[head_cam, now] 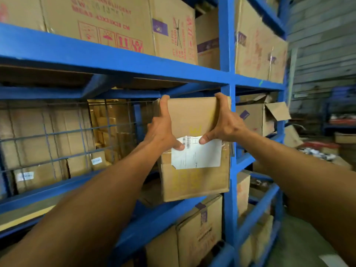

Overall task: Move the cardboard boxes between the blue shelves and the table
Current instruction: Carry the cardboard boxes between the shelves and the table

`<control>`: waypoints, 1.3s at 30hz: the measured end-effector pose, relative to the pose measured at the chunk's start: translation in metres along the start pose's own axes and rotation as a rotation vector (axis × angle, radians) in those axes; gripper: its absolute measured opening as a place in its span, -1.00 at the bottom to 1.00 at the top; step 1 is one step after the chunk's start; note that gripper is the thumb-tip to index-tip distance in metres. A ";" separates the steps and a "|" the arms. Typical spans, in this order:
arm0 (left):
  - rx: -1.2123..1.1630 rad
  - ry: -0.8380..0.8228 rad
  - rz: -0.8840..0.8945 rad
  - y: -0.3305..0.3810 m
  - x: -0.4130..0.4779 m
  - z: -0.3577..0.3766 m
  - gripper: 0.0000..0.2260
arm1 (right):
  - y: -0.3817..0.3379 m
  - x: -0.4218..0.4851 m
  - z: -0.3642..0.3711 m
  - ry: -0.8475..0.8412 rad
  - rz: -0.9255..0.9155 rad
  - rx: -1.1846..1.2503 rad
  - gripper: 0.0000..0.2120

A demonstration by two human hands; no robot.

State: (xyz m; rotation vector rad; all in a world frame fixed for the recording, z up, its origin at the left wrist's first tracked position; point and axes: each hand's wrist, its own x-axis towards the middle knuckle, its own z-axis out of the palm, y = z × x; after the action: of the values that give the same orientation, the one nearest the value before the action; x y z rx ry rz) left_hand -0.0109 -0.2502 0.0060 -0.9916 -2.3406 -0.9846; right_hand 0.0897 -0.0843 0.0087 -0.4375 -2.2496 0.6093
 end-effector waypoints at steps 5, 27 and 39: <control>-0.085 -0.073 0.085 0.036 -0.031 -0.008 0.27 | -0.007 -0.051 -0.049 0.088 0.072 -0.102 0.34; -0.612 -0.453 0.732 0.242 -0.201 0.052 0.27 | -0.016 -0.343 -0.220 0.734 0.720 -0.651 0.29; -0.726 -0.529 1.132 0.418 -0.261 0.154 0.30 | 0.077 -0.440 -0.310 1.027 0.889 -0.801 0.21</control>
State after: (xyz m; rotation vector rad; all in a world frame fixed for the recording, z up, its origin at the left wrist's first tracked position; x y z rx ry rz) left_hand 0.4578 -0.0465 -0.0655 -2.6632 -1.1760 -1.0921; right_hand 0.6194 -0.1412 -0.1008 -1.7246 -1.1147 -0.1870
